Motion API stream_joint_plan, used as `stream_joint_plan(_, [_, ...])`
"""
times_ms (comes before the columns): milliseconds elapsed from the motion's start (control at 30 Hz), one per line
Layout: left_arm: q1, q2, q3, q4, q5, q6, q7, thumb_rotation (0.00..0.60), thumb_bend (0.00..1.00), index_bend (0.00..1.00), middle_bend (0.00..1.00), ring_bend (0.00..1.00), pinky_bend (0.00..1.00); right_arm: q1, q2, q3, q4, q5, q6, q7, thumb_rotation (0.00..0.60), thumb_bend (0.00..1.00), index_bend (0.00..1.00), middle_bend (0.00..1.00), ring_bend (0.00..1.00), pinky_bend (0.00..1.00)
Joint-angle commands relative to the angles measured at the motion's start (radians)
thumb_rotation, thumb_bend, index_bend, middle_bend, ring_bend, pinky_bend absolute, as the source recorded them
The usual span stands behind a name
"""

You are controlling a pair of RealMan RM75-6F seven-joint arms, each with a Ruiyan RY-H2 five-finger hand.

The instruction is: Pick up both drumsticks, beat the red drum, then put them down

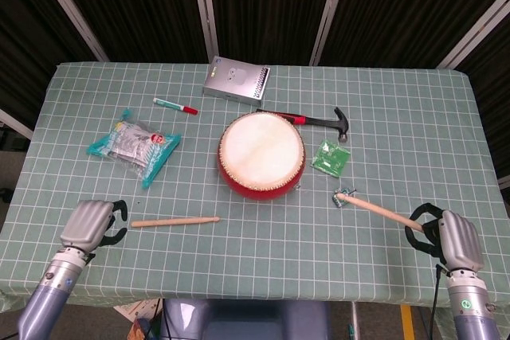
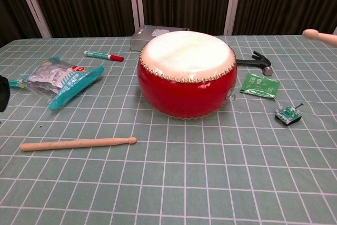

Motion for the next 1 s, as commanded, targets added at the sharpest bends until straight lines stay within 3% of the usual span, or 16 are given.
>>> stream_joint_plan(33, [-0.061, -0.087, -0.016, 0.019, -0.118, -0.013, 0.111, 0.600, 0.27, 0.53, 1.00, 1.00, 1.00, 0.001, -0.001, -0.005, 0.002, 0.000, 0.001, 0.001, 0.600, 0.50, 0.91, 1.00, 1.00, 1.00])
stream_joint_plan(467, [-0.146, -0.253, -0.021, 0.144, -0.298, 0.024, 0.229, 0.600, 0.27, 0.46, 1.00, 1.00, 1.00, 0.014, -0.011, -0.022, 0.014, 0.010, 0.000, -0.010, 0.600, 0.50, 0.92, 1.00, 1.00, 1.00])
stream_joint_plan(1000, [-0.177, -0.341, -0.018, 0.252, -0.379, 0.054, 0.234, 0.600, 0.27, 0.45, 1.00, 1.00, 1.00, 0.023, -0.011, -0.035, 0.017, 0.018, -0.002, -0.008, 0.600, 0.50, 0.92, 1.00, 1.00, 1.00])
